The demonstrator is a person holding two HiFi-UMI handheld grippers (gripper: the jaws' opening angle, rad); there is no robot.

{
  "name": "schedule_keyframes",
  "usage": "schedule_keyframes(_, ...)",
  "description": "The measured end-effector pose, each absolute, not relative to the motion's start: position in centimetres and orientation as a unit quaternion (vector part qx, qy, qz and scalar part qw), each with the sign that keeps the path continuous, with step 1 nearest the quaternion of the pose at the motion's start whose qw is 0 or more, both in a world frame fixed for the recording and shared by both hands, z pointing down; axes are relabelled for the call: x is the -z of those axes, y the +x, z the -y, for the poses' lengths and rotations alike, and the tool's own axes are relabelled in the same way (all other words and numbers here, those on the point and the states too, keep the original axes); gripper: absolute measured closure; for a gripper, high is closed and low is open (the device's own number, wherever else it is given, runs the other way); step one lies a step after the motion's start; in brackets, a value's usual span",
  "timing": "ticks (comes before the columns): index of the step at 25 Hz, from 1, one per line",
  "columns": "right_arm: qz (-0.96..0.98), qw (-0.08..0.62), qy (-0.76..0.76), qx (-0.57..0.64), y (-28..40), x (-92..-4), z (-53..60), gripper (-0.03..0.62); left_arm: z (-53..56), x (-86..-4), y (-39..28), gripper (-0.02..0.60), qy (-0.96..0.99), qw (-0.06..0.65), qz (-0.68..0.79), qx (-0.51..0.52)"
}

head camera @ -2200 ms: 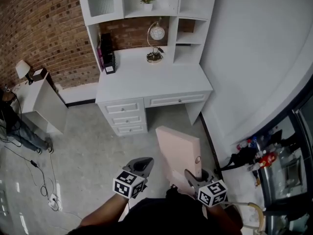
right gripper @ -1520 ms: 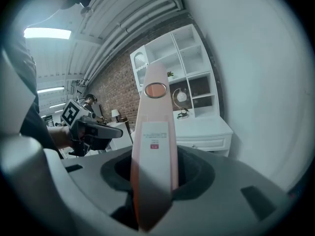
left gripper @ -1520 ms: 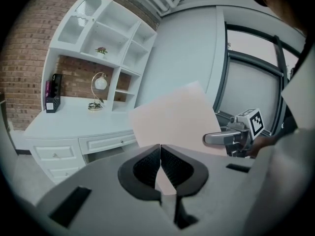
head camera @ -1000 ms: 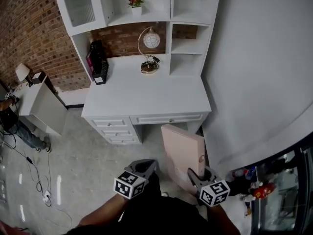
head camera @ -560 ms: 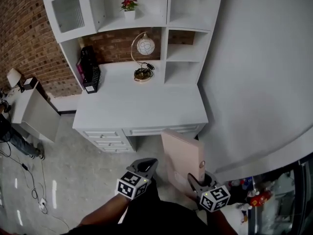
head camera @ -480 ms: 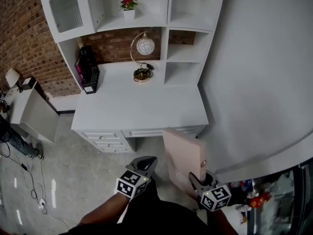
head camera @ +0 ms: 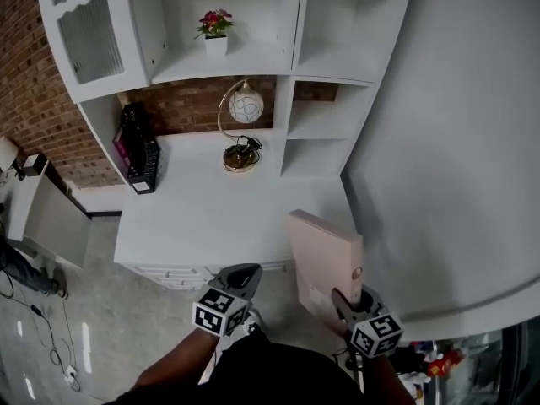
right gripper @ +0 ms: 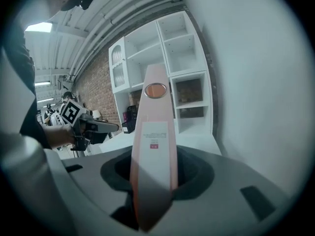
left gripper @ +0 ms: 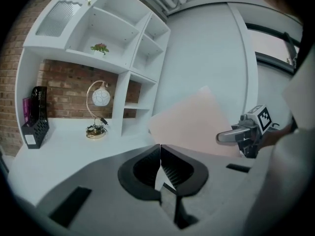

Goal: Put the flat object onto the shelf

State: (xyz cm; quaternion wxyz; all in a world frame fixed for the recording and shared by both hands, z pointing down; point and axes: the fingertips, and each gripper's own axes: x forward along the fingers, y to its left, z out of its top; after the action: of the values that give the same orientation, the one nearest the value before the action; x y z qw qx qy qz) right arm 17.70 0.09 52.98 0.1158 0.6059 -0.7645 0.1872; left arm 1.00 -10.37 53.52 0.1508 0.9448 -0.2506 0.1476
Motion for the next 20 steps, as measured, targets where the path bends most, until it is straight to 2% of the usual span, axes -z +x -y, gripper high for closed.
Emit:
schedule_keyframes(10,0.772,0.091,0.608,-0.161,18.1,-51.4,11.6,0.422,20.6,-53.1,0.2,0.575,0.945,0.137,0.261,-0.142)
schedule_keyframes(20,0.787,0.086,0.595,-0.141,21.2,-50.4,19.0,0.424,25.3,-53.6,-0.6,0.576,0.929,0.143,0.306,-0.153)
